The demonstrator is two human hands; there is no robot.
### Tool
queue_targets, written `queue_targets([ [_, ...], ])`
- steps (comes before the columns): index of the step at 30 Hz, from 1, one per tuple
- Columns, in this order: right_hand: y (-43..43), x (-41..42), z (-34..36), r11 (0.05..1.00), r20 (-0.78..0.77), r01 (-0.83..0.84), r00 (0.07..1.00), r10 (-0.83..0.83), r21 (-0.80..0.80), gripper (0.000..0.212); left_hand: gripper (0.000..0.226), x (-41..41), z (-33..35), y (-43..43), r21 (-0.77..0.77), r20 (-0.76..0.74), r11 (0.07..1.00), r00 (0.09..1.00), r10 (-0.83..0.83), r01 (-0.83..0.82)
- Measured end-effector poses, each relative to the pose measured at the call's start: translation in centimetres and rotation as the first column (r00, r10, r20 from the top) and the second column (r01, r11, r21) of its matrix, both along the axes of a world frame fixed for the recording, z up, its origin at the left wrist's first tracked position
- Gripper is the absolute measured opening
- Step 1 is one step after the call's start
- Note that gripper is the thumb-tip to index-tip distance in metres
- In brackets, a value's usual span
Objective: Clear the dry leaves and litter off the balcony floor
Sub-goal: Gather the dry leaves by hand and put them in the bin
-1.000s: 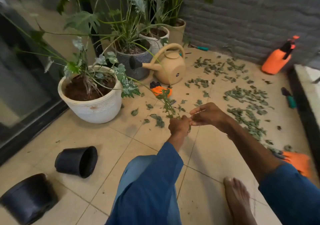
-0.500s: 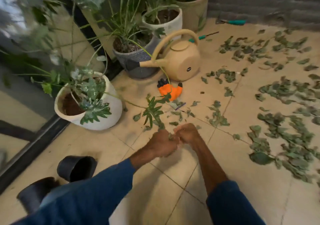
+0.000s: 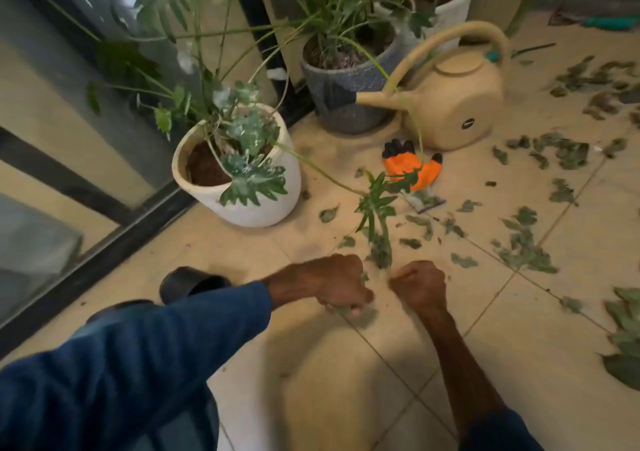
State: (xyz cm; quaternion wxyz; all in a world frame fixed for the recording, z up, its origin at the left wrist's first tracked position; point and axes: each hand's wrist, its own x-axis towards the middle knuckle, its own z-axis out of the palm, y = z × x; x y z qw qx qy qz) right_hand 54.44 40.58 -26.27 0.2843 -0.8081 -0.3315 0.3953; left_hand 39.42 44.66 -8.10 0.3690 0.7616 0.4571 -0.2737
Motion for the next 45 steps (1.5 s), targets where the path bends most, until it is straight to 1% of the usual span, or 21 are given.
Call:
queue_targets([
  [2,-1.3,-0.7,0.9,0.996,0.031,-0.021,0.999,0.018,0.085,0.015,0.029,-1.0,0.6,0.4,0.030,-0.018,0.999,1.000,0.010,-0.009],
  [4,-1.4,-1.5,1.2,0.989,0.075,-0.073,0.995,0.063,0.129,0.026,0.028,-2.1,-0.2,1.1,0.079,-0.049,0.997,0.999,0.016,-0.012],
  [7,0.3,-3.0,1.1,0.987,0.164,-0.067,0.986,0.042,0.149,0.048,0.023,-3.5,-2.0,2.5,0.154,-0.081,0.988,0.996,0.023,-0.011],
  [9,1.3,-3.5,1.0,0.988,0.247,-0.067,0.969,0.031,0.138,0.054,0.026,-4.1,-2.6,3.5,0.190,-0.088,0.981,0.995,0.042,-0.024],
  [10,1.7,-3.9,1.0,0.989,0.274,-0.066,0.961,0.028,0.129,0.050,0.026,-4.3,-2.7,3.9,0.195,-0.085,0.980,0.995,0.051,-0.034],
  [13,1.8,-4.5,0.8,0.988,0.299,-0.054,0.954,0.008,0.146,0.027,0.024,-4.8,-2.8,4.3,0.178,-0.047,0.983,0.998,0.049,-0.040],
  [16,1.3,-4.4,-0.2,0.986,0.319,-0.083,0.947,0.032,0.148,0.015,0.023,-5.6,-3.5,4.6,0.130,-0.042,0.991,0.998,0.047,-0.041],
  [18,0.6,-4.2,-0.4,0.981,0.290,-0.100,0.956,0.049,0.164,0.012,0.021,-5.5,-3.7,4.9,0.143,-0.041,0.990,0.999,0.028,-0.021],
  [20,-0.1,-4.1,-0.4,0.976,0.216,-0.081,0.976,0.037,0.202,0.013,0.019,-4.8,-3.6,5.3,0.124,-0.010,0.992,0.999,0.041,-0.039],
  [23,-0.9,-4.1,0.9,0.955,0.027,0.057,0.997,-0.068,0.292,0.013,0.020,-3.7,-3.1,5.6,0.040,0.032,0.995,0.995,0.093,-0.094],
  [25,-1.1,-4.1,1.8,0.924,-0.069,0.175,0.985,-0.161,0.339,0.015,0.019,-3.5,-3.0,5.9,0.037,0.035,0.991,0.992,0.124,-0.125],
  [27,-1.1,-3.9,1.9,0.913,-0.114,0.226,0.974,-0.198,0.341,0.017,0.016,-3.5,-3.1,6.2,0.061,0.022,0.989,0.990,0.137,-0.138],
  [29,-1.0,-3.8,1.8,0.930,-0.131,0.209,0.976,-0.177,0.304,0.016,0.016,-3.5,-3.1,6.4,0.091,0.014,0.985,0.989,0.145,-0.146],
  [32,-0.8,-3.8,1.3,0.940,-0.203,0.216,0.965,-0.165,0.265,0.014,0.015,-3.4,-3.1,6.3,0.100,0.005,0.985,0.990,0.140,-0.140],
  [34,-0.4,-3.7,1.1,0.946,-0.213,0.199,0.966,-0.145,0.257,0.018,0.015,-3.5,-3.1,6.2,0.084,0.000,0.987,0.990,0.139,-0.138],
  [37,0.5,-3.7,1.2,0.961,-0.194,0.126,0.978,-0.079,0.246,0.024,0.016,-3.9,-3.0,6.3,0.079,-0.010,0.987,0.989,0.144,-0.143],
  [40,1.5,-3.4,1.3,0.970,-0.109,0.044,0.994,-0.017,0.241,0.023,0.018,-4.7,-3.0,6.5,0.091,-0.007,0.982,0.986,0.167,-0.166],
  [45,2.8,-3.5,1.1,0.961,-0.064,-0.059,0.995,0.079,0.269,0.026,0.021,-6.0,-3.0,6.9,0.101,-0.030,0.977,0.981,0.192,-0.188],
])
